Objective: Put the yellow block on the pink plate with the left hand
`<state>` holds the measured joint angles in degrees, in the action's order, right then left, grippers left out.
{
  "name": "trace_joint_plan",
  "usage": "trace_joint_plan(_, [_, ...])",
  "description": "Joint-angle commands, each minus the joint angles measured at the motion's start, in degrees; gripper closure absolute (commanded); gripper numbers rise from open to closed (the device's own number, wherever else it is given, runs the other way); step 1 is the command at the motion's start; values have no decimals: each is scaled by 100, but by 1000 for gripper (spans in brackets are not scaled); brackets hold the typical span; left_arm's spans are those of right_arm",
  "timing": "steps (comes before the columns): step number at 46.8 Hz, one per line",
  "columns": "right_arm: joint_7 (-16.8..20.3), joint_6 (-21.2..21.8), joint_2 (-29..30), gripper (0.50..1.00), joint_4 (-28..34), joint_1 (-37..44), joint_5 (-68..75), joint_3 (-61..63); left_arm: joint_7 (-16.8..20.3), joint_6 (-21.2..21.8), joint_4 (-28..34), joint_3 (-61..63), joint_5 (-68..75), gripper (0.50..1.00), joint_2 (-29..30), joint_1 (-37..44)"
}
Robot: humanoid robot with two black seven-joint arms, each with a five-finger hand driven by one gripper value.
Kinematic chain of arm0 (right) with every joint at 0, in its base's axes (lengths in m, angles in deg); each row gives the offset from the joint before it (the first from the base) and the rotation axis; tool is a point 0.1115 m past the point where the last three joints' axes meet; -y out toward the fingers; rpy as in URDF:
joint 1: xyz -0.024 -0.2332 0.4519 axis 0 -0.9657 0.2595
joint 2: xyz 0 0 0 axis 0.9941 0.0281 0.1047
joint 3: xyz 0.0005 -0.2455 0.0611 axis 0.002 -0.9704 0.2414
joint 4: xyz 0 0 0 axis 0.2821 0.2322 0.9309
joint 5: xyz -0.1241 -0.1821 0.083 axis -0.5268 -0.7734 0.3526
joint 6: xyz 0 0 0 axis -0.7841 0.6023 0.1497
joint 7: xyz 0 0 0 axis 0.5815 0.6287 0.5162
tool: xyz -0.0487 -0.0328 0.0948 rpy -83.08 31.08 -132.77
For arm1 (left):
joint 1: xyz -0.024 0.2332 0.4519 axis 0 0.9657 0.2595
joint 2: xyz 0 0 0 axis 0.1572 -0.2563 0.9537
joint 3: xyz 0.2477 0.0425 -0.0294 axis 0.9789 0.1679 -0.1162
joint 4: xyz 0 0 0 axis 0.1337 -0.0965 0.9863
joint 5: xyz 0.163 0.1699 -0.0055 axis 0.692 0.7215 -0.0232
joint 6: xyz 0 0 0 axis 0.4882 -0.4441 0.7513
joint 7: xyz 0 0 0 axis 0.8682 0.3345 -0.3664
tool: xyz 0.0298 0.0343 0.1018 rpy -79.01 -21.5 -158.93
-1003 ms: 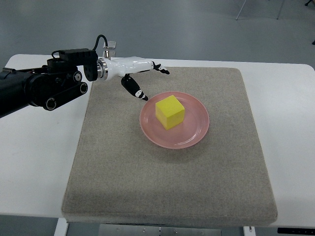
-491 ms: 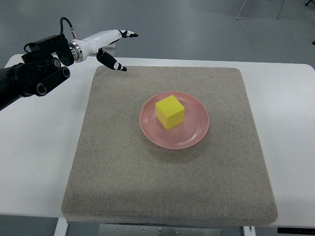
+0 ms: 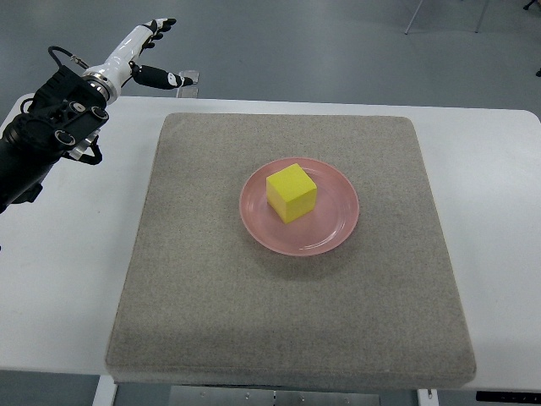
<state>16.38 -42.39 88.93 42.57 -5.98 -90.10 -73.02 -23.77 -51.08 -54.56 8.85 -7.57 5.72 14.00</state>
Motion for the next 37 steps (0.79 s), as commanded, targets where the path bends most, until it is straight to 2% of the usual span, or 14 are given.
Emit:
trace_joint_plan(1, [-1,1,0,576,-1,2,-1,1,-299,0,6,-2,-549,534,-3,42])
trace_joint_plan(14, [-1,1,0,576,-1,2,-1,1,-405,-35,59,-696,-1736,527,-12,69])
trace_joint_plan(24, [-1,1,0,576,-1,2,-1,1,-405,-395,85,-1451,-1798,527,-47,297])
trace_joint_plan(31, [-1,-8,0,576,-1,2,-1,1,-423,-422,94,-2058,-1825,527,-47,377])
trace_joint_plan(37, [-1,-8,0,576,-1,2,-1,1,-660,-413,94,-2261,-2123,527,-73,385])
